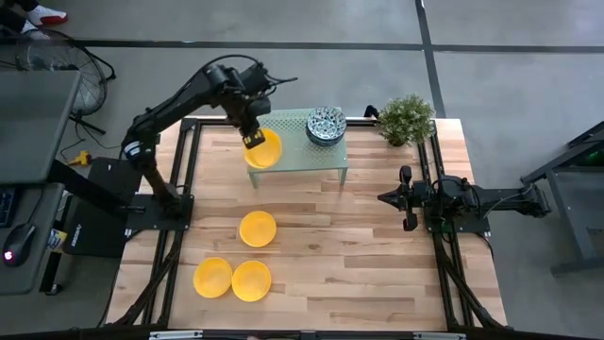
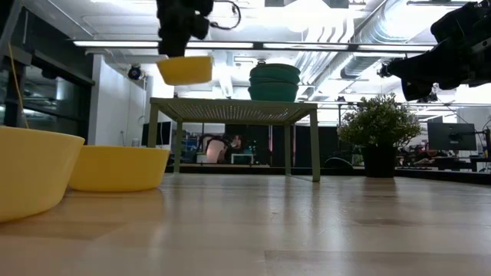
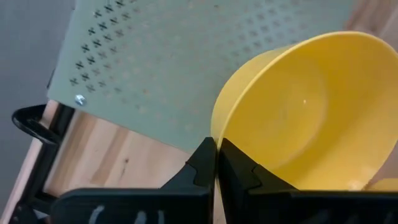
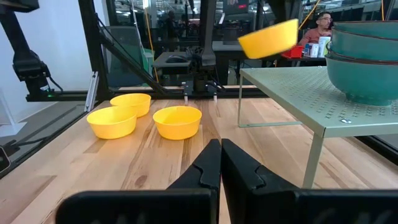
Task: Pick & Place Mini bowls
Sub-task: Put the yellow bowl on the shelf
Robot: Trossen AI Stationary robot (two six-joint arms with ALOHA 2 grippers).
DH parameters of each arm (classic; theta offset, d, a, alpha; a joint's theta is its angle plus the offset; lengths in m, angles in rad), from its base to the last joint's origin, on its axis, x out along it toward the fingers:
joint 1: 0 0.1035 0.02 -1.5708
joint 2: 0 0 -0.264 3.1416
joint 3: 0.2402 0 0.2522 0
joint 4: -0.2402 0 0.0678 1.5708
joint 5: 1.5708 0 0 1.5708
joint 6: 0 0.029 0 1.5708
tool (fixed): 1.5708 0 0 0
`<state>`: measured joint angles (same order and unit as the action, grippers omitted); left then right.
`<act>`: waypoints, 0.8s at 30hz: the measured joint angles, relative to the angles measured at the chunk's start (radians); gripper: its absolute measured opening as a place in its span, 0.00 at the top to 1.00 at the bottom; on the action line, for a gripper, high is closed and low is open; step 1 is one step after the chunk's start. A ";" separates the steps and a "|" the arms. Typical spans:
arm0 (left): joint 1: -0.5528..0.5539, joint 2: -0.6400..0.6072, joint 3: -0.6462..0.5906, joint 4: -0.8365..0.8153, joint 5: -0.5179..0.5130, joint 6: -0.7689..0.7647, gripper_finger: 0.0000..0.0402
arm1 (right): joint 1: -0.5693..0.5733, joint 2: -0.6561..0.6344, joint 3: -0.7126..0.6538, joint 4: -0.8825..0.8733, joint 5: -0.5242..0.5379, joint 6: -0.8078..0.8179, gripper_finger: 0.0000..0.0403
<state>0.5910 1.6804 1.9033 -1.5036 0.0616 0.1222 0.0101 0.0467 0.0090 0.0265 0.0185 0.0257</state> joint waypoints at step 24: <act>0.091 0.167 0.094 0.053 0.011 0.006 1.00 | 0.000 0.000 0.000 0.000 0.000 0.000 1.00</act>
<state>0.6815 1.8472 1.9977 -1.4506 0.0731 0.1282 0.0105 0.0467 0.0090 0.0265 0.0185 0.0257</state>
